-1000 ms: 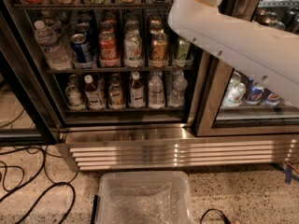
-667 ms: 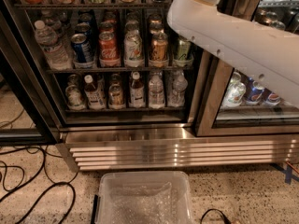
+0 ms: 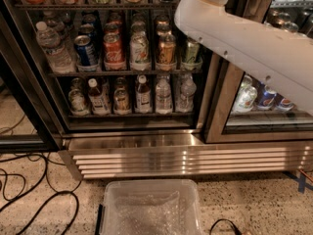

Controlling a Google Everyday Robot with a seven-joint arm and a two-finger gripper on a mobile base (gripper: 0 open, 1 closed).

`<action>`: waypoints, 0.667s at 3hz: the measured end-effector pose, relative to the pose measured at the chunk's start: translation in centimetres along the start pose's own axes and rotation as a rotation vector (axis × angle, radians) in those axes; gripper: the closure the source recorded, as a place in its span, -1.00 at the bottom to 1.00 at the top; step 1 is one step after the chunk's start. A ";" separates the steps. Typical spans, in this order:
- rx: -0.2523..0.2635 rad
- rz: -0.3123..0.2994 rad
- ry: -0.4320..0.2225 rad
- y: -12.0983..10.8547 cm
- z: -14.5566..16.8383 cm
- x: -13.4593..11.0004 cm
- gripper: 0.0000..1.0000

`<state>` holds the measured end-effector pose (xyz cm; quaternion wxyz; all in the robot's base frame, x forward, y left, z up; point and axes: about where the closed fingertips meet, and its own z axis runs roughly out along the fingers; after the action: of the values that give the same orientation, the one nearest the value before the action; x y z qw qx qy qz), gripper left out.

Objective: Pick redbull can from top shelf of fridge

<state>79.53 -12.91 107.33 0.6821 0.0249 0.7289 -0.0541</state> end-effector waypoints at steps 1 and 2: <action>0.004 -0.004 0.007 -0.1 0.7 0.5 -0.32; 0.014 -0.012 0.009 -0.3 1.7 0.8 -0.26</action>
Offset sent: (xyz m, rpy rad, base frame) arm 0.0270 -0.0094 -0.0141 0.0356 0.0049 -0.0284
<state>81.12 -13.43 106.39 0.6784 0.0254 0.7316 -0.0631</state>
